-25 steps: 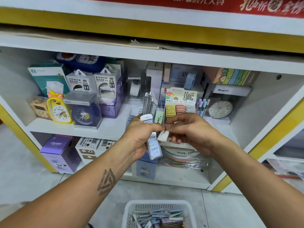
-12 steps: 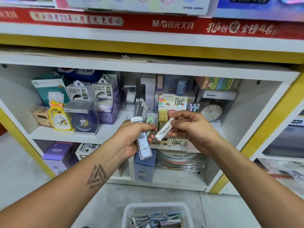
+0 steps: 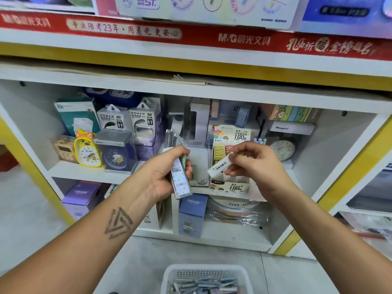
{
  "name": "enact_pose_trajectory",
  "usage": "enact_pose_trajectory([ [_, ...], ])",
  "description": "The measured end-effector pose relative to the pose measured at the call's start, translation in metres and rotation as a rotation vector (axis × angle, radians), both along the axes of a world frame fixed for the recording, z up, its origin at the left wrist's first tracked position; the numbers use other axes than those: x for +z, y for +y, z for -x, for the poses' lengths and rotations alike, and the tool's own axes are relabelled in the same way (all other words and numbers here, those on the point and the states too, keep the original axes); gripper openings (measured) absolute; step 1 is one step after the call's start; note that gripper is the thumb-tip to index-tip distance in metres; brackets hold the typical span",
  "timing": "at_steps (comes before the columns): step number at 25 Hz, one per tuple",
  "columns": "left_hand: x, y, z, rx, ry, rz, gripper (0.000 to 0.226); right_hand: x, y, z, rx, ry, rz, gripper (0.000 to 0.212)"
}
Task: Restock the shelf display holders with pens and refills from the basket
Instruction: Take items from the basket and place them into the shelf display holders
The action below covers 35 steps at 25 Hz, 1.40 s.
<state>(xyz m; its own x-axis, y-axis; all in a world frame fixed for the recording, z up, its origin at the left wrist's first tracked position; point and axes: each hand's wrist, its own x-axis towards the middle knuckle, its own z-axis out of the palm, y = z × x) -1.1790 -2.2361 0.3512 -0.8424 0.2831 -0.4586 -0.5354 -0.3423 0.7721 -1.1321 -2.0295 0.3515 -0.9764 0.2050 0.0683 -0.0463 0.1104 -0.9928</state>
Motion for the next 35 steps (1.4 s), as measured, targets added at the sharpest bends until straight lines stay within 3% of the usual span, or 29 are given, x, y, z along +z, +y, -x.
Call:
enact_pose_trajectory([
  [6,0.018,-0.043,0.030,0.083,-0.022,-0.038,0.007,0.016,-0.028,0.037,-0.044,-0.018,-0.128,0.004],
  [17,-0.002,-0.026,0.056,0.114,-0.021,-0.003,0.013,-0.015,-0.025,0.085,-0.026,-0.040,-0.058,0.008],
  [20,-0.009,-0.022,0.058,0.126,-0.046,0.001,0.016,-0.019,-0.024,0.090,-0.029,0.018,-0.284,0.014],
  [24,-0.015,-0.020,0.055,0.118,-0.034,0.053,0.021,-0.020,-0.020,0.086,0.000,0.178,-0.975,0.013],
  [30,-0.019,-0.020,0.053,0.129,-0.059,0.059,0.020,-0.023,-0.015,0.078,0.030,0.161,-1.027,0.017],
  [35,-0.024,-0.019,0.052,0.165,-0.016,0.086,0.020,-0.038,-0.026,0.074,0.133,0.114,-1.342,0.007],
])
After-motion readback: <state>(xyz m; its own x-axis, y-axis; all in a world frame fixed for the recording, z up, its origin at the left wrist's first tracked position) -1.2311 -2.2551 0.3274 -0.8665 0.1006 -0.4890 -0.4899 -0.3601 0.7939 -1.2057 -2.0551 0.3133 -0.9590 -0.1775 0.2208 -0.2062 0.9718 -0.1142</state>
